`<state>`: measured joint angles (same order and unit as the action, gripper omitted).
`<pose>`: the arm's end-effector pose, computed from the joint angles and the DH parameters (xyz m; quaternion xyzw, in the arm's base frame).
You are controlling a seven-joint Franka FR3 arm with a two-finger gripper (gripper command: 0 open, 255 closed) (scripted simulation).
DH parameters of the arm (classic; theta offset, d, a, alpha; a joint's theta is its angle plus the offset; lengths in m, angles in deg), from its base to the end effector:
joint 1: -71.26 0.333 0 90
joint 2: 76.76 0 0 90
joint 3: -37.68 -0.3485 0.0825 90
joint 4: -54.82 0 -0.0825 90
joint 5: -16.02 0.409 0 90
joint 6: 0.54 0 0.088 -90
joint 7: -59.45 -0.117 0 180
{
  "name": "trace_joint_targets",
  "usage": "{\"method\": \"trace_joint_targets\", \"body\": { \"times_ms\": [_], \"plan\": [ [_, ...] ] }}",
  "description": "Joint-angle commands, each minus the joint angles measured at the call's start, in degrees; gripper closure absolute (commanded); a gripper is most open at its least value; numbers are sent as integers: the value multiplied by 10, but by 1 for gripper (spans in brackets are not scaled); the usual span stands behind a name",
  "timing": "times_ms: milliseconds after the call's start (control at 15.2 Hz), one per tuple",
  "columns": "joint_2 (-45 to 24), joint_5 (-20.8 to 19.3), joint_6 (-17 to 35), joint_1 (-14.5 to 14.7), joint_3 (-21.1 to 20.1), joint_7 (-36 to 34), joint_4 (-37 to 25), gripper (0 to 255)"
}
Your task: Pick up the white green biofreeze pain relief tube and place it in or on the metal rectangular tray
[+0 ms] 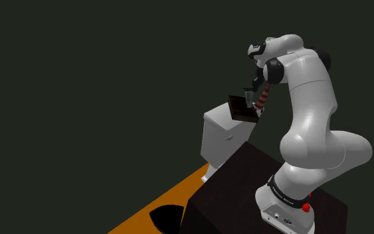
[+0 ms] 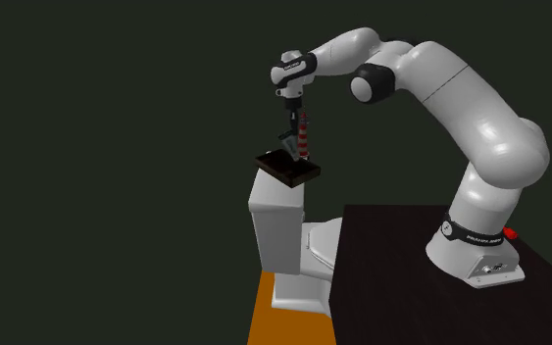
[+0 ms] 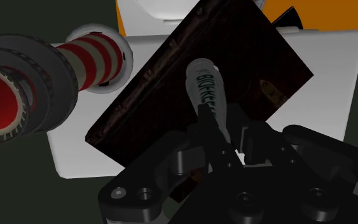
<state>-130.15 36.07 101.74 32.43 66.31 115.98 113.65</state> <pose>0.4646 -0.6637 0.3108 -0.9969 0.0589 0.0478 0.0213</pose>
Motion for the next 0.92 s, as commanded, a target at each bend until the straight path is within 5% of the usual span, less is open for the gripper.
{"method": "trace_joint_targets", "body": {
  "times_ms": [0, 528, 594, 858],
  "plan": [
    [-9, 3, 16, 0, -2, 1, 6, 255],
    [-9, 3, 16, 0, -2, 2, 6, 255],
    [-4, 3, 21, 2, -1, 4, 17, 0],
    [-6, 3, 17, 0, -1, 4, 12, 0]
  ]
}}
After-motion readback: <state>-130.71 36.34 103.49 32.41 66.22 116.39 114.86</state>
